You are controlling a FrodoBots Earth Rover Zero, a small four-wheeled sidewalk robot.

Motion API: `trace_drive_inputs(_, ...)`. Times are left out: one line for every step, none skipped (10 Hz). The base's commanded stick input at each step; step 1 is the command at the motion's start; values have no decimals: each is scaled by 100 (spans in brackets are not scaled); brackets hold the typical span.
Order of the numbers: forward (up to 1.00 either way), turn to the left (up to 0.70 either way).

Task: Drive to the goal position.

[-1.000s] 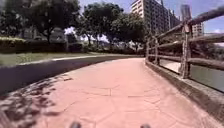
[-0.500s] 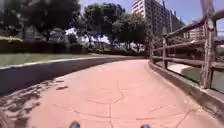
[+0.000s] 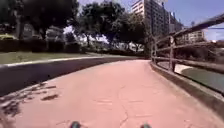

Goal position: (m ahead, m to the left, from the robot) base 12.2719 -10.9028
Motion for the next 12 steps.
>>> trace_drive_inputs(100, 0)
trace_drive_inputs(100, 0)
trace_drive_inputs(100, 0)
trace_drive_inputs(100, 0)
trace_drive_inputs(100, 0)
trace_drive_inputs(100, 0)
trace_drive_inputs(100, -4)
trace_drive_inputs(100, -40)
trace_drive_inputs(100, -40)
trace_drive_inputs(100, -40)
trace_drive_inputs(100, -40)
trace_drive_inputs(100, -40)
